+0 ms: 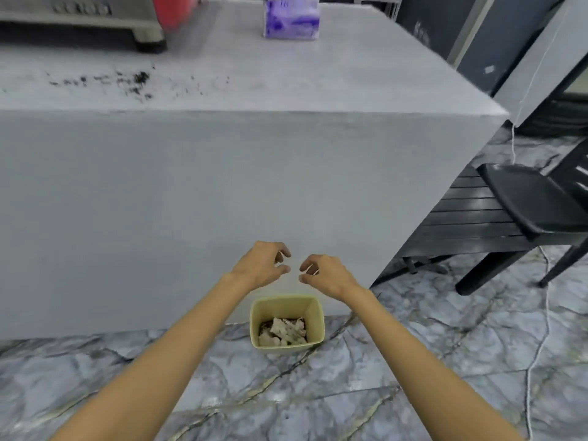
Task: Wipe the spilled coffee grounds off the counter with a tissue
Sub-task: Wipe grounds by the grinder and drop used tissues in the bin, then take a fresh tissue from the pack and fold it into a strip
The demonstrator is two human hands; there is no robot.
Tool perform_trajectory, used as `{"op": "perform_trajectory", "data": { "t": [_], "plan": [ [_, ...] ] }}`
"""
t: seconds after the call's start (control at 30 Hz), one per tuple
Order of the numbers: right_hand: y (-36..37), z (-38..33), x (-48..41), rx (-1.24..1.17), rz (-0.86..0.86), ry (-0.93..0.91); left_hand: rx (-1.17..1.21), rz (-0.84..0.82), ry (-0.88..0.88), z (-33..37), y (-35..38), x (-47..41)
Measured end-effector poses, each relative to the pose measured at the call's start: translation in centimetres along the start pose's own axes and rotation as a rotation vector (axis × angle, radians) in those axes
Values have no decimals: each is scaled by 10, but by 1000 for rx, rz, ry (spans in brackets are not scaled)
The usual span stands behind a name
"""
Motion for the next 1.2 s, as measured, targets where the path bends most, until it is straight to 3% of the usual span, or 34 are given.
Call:
{"op": "perform_trajectory", "data": {
  "t": [0.27, 0.47, 0.9, 1.2],
  "plan": [
    [-172, -130, 37, -18, -20, -171, -13, 110, 139, 140, -184, 11],
    [-273, -201, 35, -134, 142, -271, 57, 279, 202, 197, -286, -6],
    [-339, -254, -87, -132, 285, -274, 6, 313, 167, 188, -359, -134],
    [-354, -254, -183, -114, 382, -232, 43, 276, 110, 165, -361, -220]
  ]
}}
Point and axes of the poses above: each hand's wrist, its own x-axis away from the middle knuckle, its own y-axis out of the palm, z = x × y, the point moved 8 cm from there along -x, towards the middle knuckle, and after that the axes turned 9 degrees about z, right-handed, at the moved point
